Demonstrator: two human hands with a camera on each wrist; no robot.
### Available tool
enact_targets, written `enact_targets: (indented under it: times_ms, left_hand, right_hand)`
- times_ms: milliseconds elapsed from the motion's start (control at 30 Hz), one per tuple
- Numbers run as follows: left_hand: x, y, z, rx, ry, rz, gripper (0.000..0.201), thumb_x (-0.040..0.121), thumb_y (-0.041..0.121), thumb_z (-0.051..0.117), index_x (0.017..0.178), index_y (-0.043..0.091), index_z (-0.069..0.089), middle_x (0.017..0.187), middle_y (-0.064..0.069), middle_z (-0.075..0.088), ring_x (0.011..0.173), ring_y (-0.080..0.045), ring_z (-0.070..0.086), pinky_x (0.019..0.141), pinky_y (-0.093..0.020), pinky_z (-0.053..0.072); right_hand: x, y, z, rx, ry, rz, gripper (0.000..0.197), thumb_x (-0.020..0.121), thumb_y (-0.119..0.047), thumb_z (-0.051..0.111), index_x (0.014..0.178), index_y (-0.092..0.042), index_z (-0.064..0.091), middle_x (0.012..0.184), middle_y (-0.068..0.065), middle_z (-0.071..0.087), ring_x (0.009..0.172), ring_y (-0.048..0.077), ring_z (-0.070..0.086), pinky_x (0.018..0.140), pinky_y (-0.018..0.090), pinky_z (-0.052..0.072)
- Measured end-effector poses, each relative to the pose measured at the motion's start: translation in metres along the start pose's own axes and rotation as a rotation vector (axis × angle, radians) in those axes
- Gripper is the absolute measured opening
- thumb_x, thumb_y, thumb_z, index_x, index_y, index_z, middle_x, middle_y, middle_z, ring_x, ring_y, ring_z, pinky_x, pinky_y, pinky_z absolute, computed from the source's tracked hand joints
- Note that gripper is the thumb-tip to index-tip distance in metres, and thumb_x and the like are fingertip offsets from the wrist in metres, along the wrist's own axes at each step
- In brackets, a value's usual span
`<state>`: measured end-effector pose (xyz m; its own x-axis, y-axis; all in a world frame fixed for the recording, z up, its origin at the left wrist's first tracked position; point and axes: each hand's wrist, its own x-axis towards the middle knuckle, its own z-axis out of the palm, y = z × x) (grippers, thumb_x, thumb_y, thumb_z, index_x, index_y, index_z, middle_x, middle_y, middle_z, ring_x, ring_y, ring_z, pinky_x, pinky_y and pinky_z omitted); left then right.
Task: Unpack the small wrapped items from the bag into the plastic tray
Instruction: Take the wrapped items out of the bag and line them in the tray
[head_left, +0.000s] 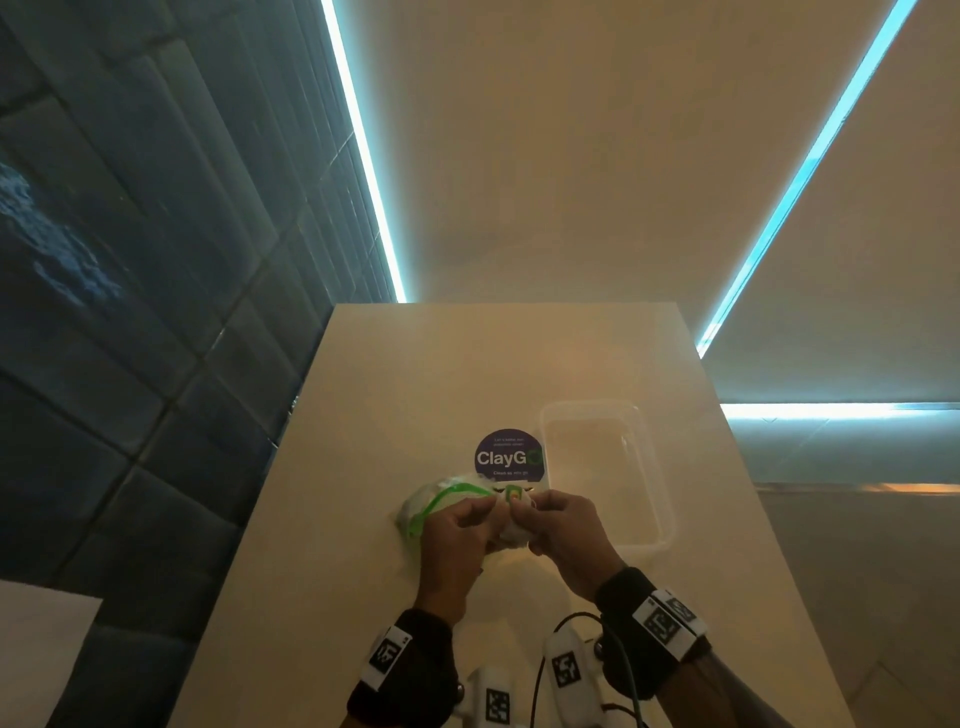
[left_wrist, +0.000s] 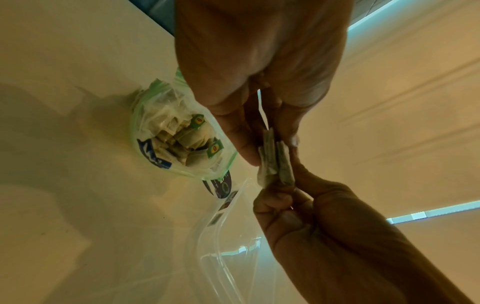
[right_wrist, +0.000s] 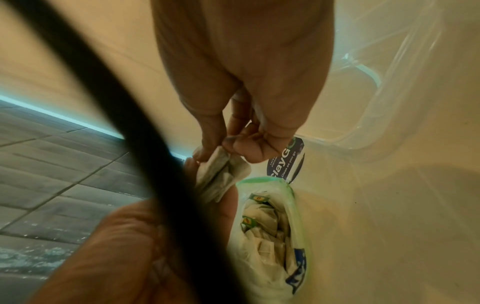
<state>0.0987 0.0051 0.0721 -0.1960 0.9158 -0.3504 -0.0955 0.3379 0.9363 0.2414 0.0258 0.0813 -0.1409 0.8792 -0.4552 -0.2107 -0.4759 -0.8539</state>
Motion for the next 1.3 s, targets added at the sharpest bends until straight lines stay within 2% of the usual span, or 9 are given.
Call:
enact_targets:
  times_ms: [133,267,467,633,833,967,1133,1200,1300]
  left_hand:
    - [0.005,0.000,0.002,-0.008,0.095,0.037,0.015,0.083,0.017,0.074,0.098,0.020,0.073,0.098,-0.007,0.075,0.090,-0.021,0.072,0.078,-0.040,0.061]
    - [0.013,-0.001,0.006,-0.010,0.184,0.065,0.015,0.078,0.015,0.079,0.091,0.014,0.071,0.090,-0.008,0.075,0.086,-0.023,0.072,0.074,-0.041,0.061]
    - [0.026,-0.002,0.018,0.034,0.176,0.077,0.012,0.081,0.019,0.077,0.090,0.013,0.074,0.084,-0.006,0.076,0.081,-0.024,0.072,0.066,-0.030,0.058]
    - [0.036,0.008,0.028,0.082,0.124,0.094,0.011,0.082,0.019,0.075,0.092,0.015,0.074,0.086,-0.001,0.076,0.085,-0.017,0.073,0.074,-0.035,0.061]
    - [0.025,0.020,0.019,0.203,0.026,0.051,0.007,0.085,0.021,0.072,0.091,0.016,0.074,0.079,0.000,0.076,0.076,-0.013,0.072,0.063,-0.025,0.058]
    - [0.013,0.003,-0.001,0.405,-0.072,-0.032,0.010,0.081,0.020,0.075,0.072,0.019,0.075,0.065,0.003,0.073,0.058,-0.005,0.064,0.060,-0.023,0.051]
    - [0.017,-0.004,-0.009,0.427,-0.001,-0.151,0.001,0.081,0.022,0.075,0.081,0.023,0.076,0.072,0.005,0.073,0.066,-0.007,0.065,0.053,-0.014,0.046]
    - [0.021,0.003,-0.003,0.369,-0.089,-0.168,0.005,0.084,0.026,0.073,0.083,0.021,0.074,0.075,0.000,0.074,0.066,-0.012,0.066,0.056,-0.022,0.051]
    - [0.024,0.017,0.013,0.367,-0.397,-0.204,0.016,0.089,0.032,0.067,0.097,0.020,0.072,0.089,0.000,0.075,0.079,-0.014,0.072,0.062,-0.024,0.056]
  right_hand:
    - [0.001,-0.003,-0.003,0.081,-0.029,0.039,0.023,0.085,-0.015,0.069,0.097,0.004,0.070,0.091,0.015,0.067,0.075,0.022,0.057,0.063,0.029,0.048]
    - [0.004,-0.002,-0.008,0.140,-0.059,0.110,0.026,0.089,-0.014,0.064,0.105,0.006,0.070,0.094,0.017,0.065,0.076,0.021,0.054,0.065,0.028,0.049]
    - [0.014,0.000,-0.011,0.145,0.001,0.087,0.023,0.089,-0.011,0.065,0.101,0.008,0.070,0.086,0.016,0.065,0.072,0.020,0.055,0.065,0.030,0.050]
    - [0.034,-0.015,-0.028,-0.053,0.030,0.003,0.018,0.086,-0.011,0.070,0.093,0.006,0.072,0.081,0.018,0.066,0.064,0.021,0.057,0.060,0.030,0.051]
    - [0.095,-0.052,-0.071,-0.321,0.260,-0.104,0.009,0.084,-0.009,0.072,0.088,-0.002,0.072,0.080,0.016,0.070,0.061,0.020,0.057,0.053,0.030,0.048]
    - [0.135,-0.062,-0.073,-0.343,0.336,-0.055,0.016,0.084,-0.009,0.073,0.097,-0.001,0.071,0.087,0.019,0.071,0.061,0.018,0.059,0.054,0.031,0.050]
    - [0.158,-0.054,-0.059,-0.317,0.400,0.050,0.017,0.083,-0.011,0.074,0.097,-0.003,0.070,0.085,0.016,0.072,0.060,0.018,0.063,0.051,0.027,0.055]
    - [0.154,-0.053,-0.056,-0.255,0.398,0.082,0.017,0.084,-0.011,0.073,0.098,-0.003,0.069,0.084,0.015,0.071,0.063,0.020,0.065,0.058,0.032,0.056]
    - [0.135,-0.058,-0.052,-0.089,0.320,0.141,0.010,0.087,-0.010,0.069,0.095,-0.005,0.067,0.085,0.014,0.070,0.069,0.022,0.064,0.063,0.033,0.056]
